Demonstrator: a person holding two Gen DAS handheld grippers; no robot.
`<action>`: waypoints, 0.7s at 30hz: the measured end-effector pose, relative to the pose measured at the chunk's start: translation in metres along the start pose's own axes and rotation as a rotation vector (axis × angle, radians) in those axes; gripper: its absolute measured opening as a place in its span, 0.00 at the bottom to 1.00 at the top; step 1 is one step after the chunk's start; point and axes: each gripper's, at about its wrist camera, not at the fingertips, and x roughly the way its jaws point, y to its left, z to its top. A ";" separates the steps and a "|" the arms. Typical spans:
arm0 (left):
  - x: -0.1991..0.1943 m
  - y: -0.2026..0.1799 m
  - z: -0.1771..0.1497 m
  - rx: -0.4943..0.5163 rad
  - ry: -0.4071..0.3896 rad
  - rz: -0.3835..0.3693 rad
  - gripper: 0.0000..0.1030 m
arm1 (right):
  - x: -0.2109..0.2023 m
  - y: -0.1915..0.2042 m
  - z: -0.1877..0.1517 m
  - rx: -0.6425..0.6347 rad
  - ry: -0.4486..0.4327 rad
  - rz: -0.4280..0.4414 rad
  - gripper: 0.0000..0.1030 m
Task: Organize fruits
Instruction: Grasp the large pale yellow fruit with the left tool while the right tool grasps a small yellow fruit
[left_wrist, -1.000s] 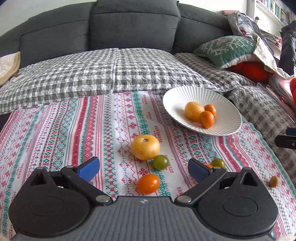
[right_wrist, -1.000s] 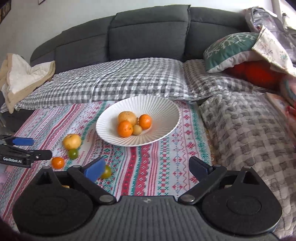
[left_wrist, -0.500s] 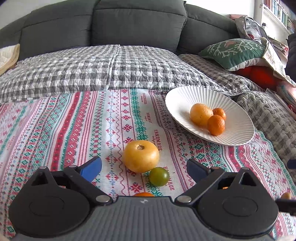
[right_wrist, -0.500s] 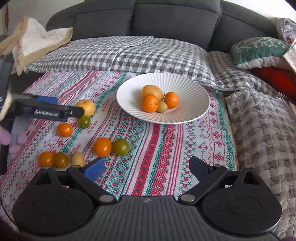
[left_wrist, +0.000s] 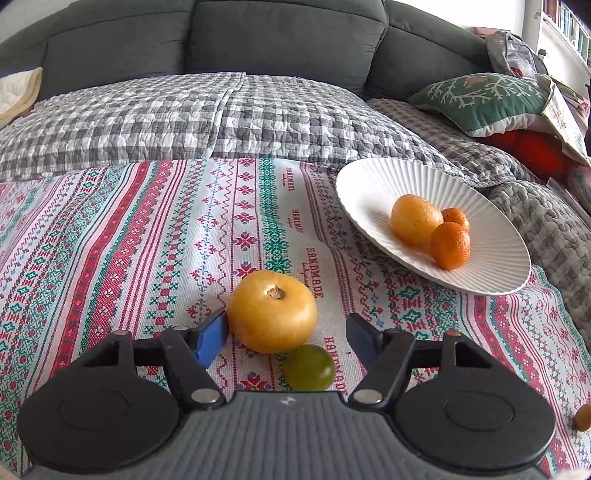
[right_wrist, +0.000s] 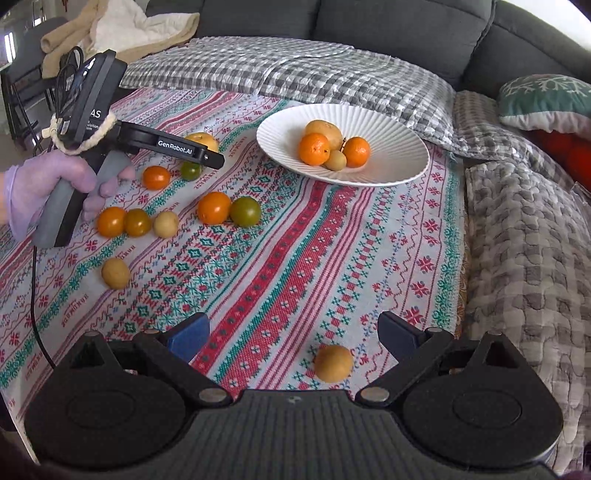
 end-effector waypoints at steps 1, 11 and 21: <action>0.000 0.001 0.000 -0.001 -0.001 0.001 0.59 | 0.002 -0.004 -0.001 0.020 0.015 0.002 0.91; 0.000 0.002 0.002 -0.014 -0.004 0.014 0.45 | 0.017 -0.015 -0.012 0.088 0.132 0.000 0.47; 0.002 -0.001 0.003 -0.014 -0.006 0.009 0.44 | 0.016 -0.022 -0.009 0.114 0.129 -0.011 0.22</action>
